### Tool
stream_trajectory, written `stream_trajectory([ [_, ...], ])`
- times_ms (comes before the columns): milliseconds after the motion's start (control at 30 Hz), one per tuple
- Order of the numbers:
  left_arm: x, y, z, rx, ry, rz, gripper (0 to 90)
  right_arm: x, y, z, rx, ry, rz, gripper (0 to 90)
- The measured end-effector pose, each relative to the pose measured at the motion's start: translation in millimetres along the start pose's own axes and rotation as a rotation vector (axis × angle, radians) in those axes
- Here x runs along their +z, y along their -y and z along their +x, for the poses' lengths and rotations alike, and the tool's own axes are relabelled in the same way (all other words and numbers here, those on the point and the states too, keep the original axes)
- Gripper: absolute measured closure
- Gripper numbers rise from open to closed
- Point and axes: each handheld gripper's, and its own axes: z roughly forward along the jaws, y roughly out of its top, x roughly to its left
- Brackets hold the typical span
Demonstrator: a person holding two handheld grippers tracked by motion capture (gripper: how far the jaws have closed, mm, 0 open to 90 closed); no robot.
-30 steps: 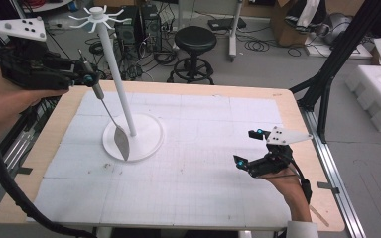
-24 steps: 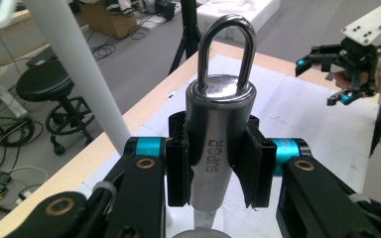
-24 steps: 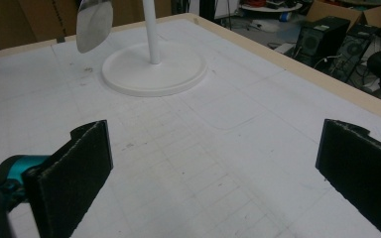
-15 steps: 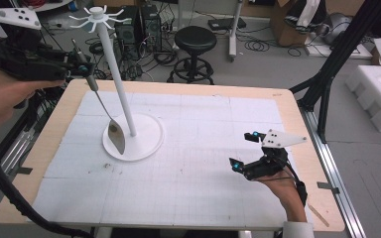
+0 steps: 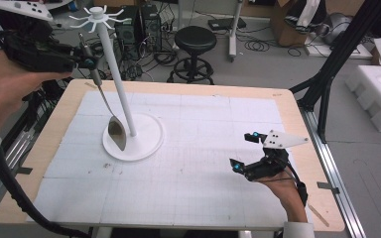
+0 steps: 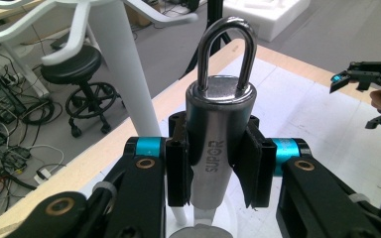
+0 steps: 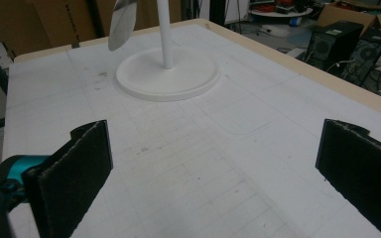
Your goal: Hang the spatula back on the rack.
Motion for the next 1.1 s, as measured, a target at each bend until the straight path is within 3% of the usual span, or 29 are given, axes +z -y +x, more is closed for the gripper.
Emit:
stream_trajectory([
  [300, 7.4, -8.7, 4.5, -0.003, -0.022, 0.027, 68.7, -0.7, 0.9, -0.8, 0.003, -0.014, -0.003, 0.1],
  [1100, 21.8, -14.0, 9.5, -0.006, -0.031, 0.066, 68.6, -1.3, 2.9, -3.0, 0.014, -0.020, -0.001, 0.1],
])
